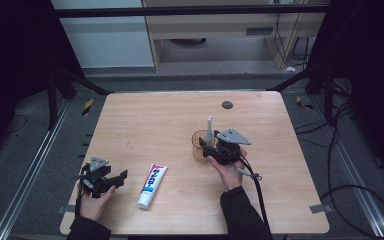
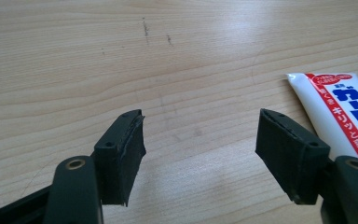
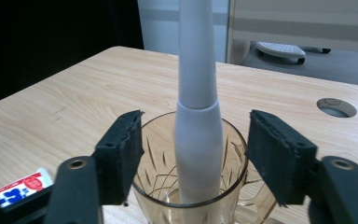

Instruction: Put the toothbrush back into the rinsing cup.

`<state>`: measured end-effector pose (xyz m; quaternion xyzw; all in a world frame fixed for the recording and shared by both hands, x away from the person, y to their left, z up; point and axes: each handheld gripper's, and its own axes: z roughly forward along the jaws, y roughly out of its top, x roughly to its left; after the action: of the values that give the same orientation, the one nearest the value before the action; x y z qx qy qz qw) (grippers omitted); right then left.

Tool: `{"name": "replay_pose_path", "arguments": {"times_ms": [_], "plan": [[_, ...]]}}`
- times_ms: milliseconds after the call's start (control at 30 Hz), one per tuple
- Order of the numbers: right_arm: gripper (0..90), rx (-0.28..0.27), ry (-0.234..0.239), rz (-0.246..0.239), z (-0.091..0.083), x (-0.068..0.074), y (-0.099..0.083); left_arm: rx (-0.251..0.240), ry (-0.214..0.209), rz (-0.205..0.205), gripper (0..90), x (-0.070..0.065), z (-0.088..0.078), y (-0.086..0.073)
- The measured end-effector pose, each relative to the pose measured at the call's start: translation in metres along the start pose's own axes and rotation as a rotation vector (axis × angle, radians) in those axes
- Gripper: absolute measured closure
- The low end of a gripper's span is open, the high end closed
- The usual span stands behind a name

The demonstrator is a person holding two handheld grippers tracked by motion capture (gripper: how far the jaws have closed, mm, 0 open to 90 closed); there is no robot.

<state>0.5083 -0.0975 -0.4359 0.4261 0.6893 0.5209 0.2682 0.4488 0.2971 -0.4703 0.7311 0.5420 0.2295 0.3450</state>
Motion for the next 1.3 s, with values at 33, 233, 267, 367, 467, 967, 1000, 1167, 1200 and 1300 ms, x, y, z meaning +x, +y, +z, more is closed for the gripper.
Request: {"name": "replay_pose_path", "arguments": {"times_ms": [33, 233, 267, 367, 467, 967, 1000, 1167, 1200, 1300], "plan": [[34.0, 0.0, 0.003, 0.001, -0.001, 0.0, 0.001, -0.003, -0.004, -0.003, 31.6, 0.0, -0.001, 0.0], [27.1, 0.025, 0.004, -0.007, -0.016, -0.001, 0.007, -0.014, -0.013, -0.007, 33.4, -0.002, -0.003, 0.001], [26.1, 0.031, 0.004, -0.013, -0.017, -0.001, 0.007, -0.014, -0.018, -0.007, 34.4, -0.003, -0.003, 0.001], [23.8, 0.059, -0.003, -0.036, -0.025, -0.002, 0.009, -0.016, -0.026, -0.004, 37.5, -0.004, -0.005, 0.001], [23.4, 0.073, -0.007, -0.057, -0.034, -0.003, 0.011, -0.023, -0.031, -0.004, 40.0, -0.006, -0.007, 0.002], [32.8, 0.104, -0.013, -0.064, -0.087, -0.027, 0.005, -0.009, -0.1, 0.021, 54.8, -0.018, -0.009, 0.002], [33.1, 0.113, -0.021, -0.062, -0.09, -0.031, 0.001, -0.007, -0.1, 0.024, 55.5, -0.019, -0.009, 0.002], [33.6, 0.139, -0.063, -0.055, -0.1, -0.047, -0.013, 0.004, -0.125, 0.019, 55.8, -0.024, -0.009, 0.001], [34.0, 0.146, -0.064, -0.057, -0.101, -0.05, -0.015, 0.006, -0.131, 0.018, 55.8, -0.024, -0.009, 0.001], [34.6, 0.186, -0.075, -0.054, -0.104, -0.057, -0.021, 0.014, -0.137, 0.029, 55.3, -0.027, -0.009, 0.002]]}}
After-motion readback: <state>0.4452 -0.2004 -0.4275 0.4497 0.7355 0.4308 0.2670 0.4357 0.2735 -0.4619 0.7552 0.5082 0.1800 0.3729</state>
